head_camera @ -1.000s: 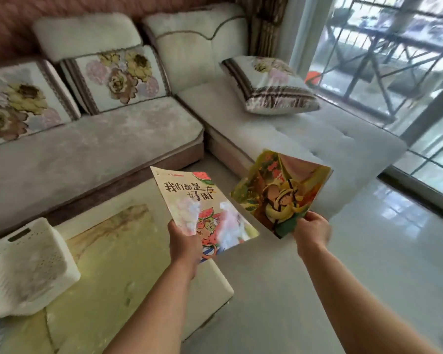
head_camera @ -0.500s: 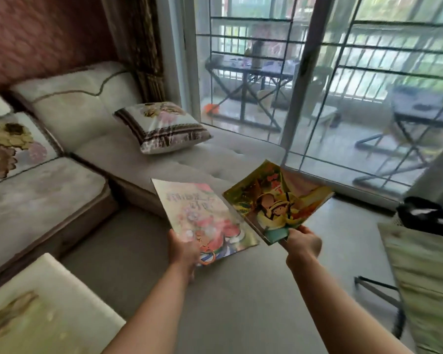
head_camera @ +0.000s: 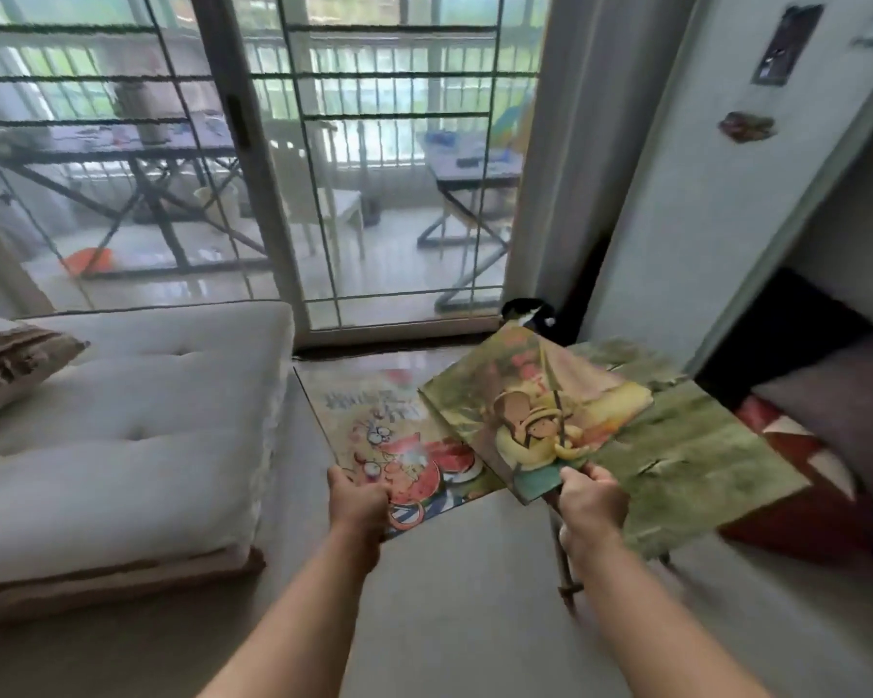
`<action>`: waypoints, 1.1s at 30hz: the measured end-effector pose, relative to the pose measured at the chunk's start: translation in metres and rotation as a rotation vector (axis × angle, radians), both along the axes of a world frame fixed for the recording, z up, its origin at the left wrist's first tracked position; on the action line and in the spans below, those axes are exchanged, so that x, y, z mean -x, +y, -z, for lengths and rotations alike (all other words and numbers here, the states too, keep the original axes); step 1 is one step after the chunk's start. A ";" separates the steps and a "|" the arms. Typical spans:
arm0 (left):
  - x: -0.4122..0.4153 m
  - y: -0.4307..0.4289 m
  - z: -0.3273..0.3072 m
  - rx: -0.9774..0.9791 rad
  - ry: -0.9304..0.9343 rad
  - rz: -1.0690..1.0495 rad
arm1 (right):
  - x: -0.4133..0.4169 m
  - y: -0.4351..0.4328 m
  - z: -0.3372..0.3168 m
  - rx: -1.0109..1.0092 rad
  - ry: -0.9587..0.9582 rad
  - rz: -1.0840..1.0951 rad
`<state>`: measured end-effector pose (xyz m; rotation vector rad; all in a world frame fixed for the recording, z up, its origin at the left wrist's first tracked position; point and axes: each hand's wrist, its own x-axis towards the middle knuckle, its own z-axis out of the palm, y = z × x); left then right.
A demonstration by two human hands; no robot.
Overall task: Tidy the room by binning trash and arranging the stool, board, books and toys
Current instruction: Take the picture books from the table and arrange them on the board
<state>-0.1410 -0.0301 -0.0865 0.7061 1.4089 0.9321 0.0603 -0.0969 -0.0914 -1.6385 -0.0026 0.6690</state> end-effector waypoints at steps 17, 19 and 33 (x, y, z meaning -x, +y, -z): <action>-0.229 0.102 0.010 0.003 0.066 0.629 | -0.156 -0.017 -0.007 0.082 0.023 0.655; -0.249 0.103 0.015 0.015 0.080 0.683 | -0.166 -0.023 -0.004 0.096 0.063 0.690; -0.373 0.090 0.079 0.087 0.245 0.738 | -0.310 -0.044 0.053 0.101 0.235 0.767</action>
